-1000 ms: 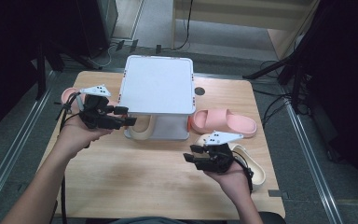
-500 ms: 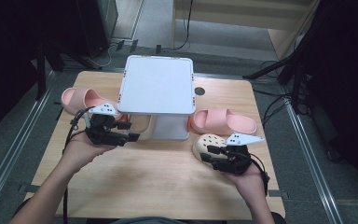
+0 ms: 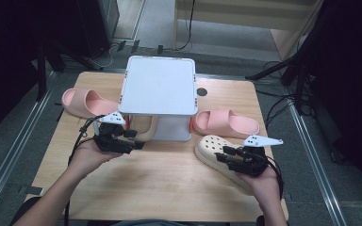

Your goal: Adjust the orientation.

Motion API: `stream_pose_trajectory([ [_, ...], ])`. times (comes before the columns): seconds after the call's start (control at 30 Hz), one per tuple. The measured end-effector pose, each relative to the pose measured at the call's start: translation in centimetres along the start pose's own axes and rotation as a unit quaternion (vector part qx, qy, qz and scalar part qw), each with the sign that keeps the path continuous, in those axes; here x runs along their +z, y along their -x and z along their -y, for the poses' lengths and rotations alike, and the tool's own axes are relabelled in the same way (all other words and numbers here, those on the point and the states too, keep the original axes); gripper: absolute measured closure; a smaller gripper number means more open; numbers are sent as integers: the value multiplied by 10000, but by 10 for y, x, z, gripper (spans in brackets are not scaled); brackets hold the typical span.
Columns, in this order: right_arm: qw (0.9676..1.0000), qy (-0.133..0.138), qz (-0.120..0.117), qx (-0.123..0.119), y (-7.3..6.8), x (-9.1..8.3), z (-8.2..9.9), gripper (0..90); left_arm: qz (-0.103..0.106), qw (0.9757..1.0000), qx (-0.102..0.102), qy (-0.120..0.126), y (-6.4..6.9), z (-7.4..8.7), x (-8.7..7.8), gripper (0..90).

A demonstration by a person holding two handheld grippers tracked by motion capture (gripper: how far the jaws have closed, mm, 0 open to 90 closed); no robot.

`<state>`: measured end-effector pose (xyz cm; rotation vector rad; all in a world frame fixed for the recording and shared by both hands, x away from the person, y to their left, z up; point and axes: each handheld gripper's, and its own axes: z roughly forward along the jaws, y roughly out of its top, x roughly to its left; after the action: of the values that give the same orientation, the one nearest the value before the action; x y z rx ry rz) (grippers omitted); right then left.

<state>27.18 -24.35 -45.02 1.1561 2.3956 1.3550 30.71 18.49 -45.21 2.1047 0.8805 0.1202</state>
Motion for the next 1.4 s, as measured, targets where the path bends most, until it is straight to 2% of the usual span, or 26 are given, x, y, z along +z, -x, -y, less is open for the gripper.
stream_pose_trajectory([
  [0.23,9998,81,145,116,4,-14,10,573,52,9999,108,-64,1,-6,10,408],
  [0.33,9993,160,252,209,6,-22,14,572,57,9996,243,-115,1,-7,16,408],
  [0.43,9987,55,417,272,9,-26,20,573,90,9995,270,-95,2,-8,19,407],
  [0.53,9983,-5,486,335,11,-27,25,573,160,9996,236,-20,1,-9,21,407],
  [0.67,9975,-155,517,447,13,-16,30,571,175,9995,252,-91,1,-12,24,407],
  [0.8,9973,-352,503,404,13,-3,31,576,187,9994,286,-48,2,-13,23,409],
  [0.9,9974,-434,429,377,16,5,30,605,188,9994,270,-44,2,-13,22,417],
  [1.03,9972,-572,311,380,18,13,30,697,152,9995,273,-49,0,-12,22,431],
  [1.07,9970,-589,317,383,18,14,30,738,164,9995,262,-54,0,-12,22,432],
  [1.13,9969,-559,294,475,21,14,30,761,164,9995,256,-63,-1,-12,22,432],
  [1.17,9965,-558,268,553,22,13,29,766,155,9995,261,-59,0,-12,22,433],
  [1.27,9966,-590,303,484,20,12,27,773,155,9995,261,-41,-1,-12,22,433],
  [1.4,9963,-577,210,602,15,11,22,773,166,9996,203,-70,-1,-11,22,430],
])
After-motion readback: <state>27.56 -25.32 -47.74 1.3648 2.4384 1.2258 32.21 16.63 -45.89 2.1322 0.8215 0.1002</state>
